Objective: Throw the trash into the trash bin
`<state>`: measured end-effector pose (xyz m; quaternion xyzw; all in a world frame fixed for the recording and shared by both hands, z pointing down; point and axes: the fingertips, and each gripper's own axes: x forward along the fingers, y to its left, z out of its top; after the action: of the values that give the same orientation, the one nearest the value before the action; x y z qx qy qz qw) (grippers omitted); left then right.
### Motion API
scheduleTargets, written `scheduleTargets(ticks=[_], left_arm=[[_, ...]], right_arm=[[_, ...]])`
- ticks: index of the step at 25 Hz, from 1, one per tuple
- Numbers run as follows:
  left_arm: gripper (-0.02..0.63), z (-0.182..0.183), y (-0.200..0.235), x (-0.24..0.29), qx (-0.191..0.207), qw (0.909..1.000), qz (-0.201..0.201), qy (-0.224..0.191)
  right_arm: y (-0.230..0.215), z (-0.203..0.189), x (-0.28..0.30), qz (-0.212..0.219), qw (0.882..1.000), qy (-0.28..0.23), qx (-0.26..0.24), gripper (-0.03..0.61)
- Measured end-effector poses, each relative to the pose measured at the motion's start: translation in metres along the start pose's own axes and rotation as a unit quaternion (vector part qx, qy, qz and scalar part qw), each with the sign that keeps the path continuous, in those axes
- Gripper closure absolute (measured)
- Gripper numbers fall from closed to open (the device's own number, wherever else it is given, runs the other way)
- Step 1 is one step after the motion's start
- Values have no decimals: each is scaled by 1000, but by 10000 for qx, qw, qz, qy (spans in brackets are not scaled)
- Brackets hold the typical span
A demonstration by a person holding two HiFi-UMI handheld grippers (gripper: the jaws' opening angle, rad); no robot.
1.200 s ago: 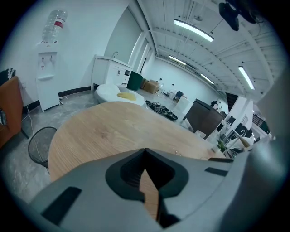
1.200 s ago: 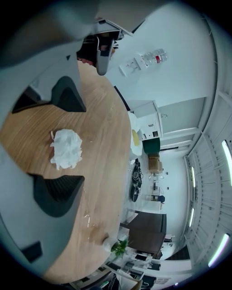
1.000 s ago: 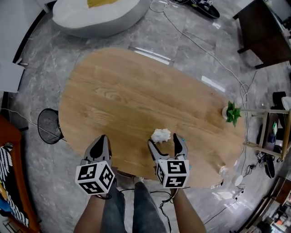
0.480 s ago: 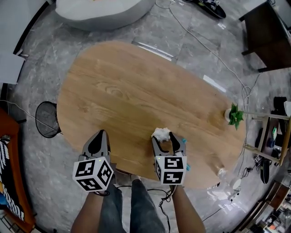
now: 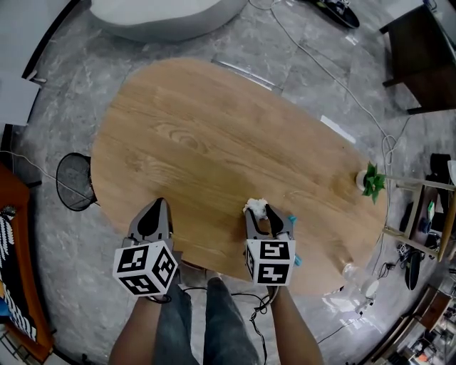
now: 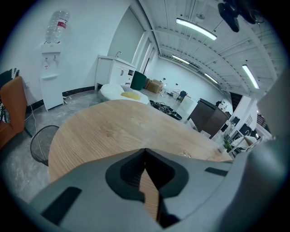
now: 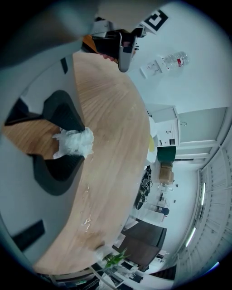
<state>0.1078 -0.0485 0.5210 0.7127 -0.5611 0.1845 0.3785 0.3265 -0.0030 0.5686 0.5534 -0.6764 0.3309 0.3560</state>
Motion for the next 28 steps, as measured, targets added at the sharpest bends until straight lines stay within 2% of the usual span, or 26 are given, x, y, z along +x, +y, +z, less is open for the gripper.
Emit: scheduleTargets(ticks=[3,7,17,22,28], left_arm=[[623,2,2,0,-16,10000,10,-26],[623,4,6,-3,-70,10000,21,-68],[623,15,32,-21,-330,9990,145,-251],[623,23,66,-38,-532,9972,321,-413],[623,28,127,-64,-879,9918,682,-629]], right_arm=[[0,1,1,-38,10000,37,-51,463],[1,5,-2,-79,10000,-4,-27,497],[12,36,-16,-159,9993,-203,-269,506],[47,59,-12,-31,9985,-292,-471,506],[114,88,1,311,9941,-349,-983,506]])
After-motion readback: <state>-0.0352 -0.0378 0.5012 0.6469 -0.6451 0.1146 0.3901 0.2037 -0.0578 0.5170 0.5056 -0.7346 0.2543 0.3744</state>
